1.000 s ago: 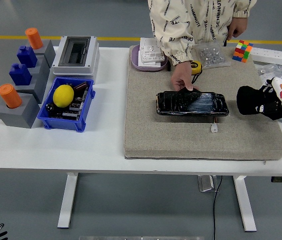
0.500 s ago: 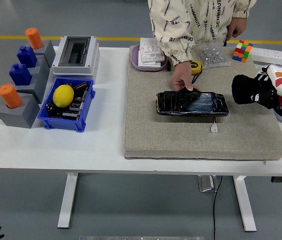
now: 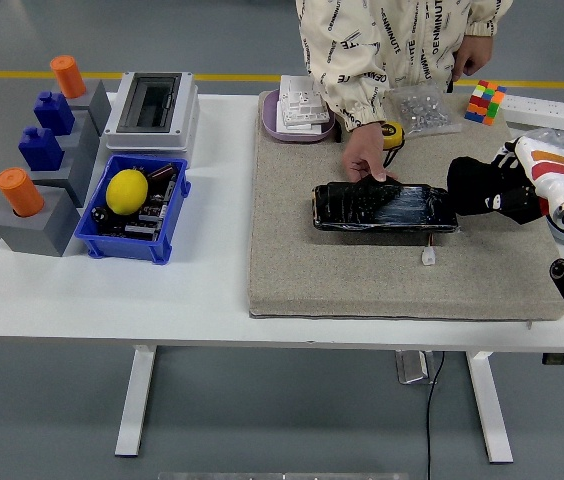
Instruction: Pick the rag up,wipe the panel,place it on the desk
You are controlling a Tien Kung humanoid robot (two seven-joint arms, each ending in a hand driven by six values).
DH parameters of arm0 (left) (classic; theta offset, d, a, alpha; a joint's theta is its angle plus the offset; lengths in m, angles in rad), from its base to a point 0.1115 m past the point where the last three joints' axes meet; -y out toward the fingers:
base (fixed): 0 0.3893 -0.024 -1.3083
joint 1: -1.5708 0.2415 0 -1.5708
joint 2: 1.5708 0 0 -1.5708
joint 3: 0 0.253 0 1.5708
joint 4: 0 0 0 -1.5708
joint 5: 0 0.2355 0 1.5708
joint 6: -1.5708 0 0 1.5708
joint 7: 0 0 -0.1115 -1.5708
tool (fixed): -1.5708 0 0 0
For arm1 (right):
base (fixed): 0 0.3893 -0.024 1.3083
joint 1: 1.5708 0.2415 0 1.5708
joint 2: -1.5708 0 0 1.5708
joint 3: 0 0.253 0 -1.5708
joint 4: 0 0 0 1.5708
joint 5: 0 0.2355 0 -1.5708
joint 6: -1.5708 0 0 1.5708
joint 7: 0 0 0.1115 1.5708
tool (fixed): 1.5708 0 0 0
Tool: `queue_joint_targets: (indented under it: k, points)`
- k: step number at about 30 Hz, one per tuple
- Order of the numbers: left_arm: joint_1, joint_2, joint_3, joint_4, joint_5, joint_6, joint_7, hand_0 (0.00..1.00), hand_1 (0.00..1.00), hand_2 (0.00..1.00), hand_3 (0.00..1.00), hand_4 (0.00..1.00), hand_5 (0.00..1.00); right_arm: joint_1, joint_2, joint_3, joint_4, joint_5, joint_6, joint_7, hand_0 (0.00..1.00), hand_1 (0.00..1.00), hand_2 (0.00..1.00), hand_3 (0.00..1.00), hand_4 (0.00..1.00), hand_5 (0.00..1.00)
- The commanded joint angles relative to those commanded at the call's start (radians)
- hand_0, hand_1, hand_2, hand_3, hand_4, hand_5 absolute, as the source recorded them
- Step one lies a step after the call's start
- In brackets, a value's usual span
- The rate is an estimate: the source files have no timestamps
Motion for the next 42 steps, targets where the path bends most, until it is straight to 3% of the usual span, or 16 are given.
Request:
queue_joint_targets:
  k: [6,21,34,42]
  points:
    - [0.001,0.002,0.002,0.000,0.001,-0.001,-0.001,0.726,0.716,0.767,0.626,0.694,0.583,0.002,-0.019,-0.055,0.025,0.006,0.006,-0.011,0.313,0.383,0.428,0.422,0.998,0.002]
    - [0.003,0.004,-0.006,0.000,0.006,0.000,0.000,0.726,0.716,0.767,0.626,0.694,0.583,0.011,-0.102,-0.090,0.117,0.047,0.040,-0.048,0.303,0.385,0.430,0.423,0.998,0.008]
    - [0.004,0.010,-0.010,0.000,0.016,-0.003,-0.003,0.726,0.716,0.767,0.626,0.695,0.583,0.023,-0.081,-0.091,0.151,0.025,0.059,-0.072,0.299,0.384,0.429,0.422,0.998,0.013]
    - [0.010,0.013,-0.014,0.000,0.016,-0.001,0.000,0.727,0.716,0.767,0.627,0.695,0.583,0.009,-0.097,-0.123,0.199,0.029,0.083,-0.098,0.296,0.383,0.429,0.422,0.998,0.023]
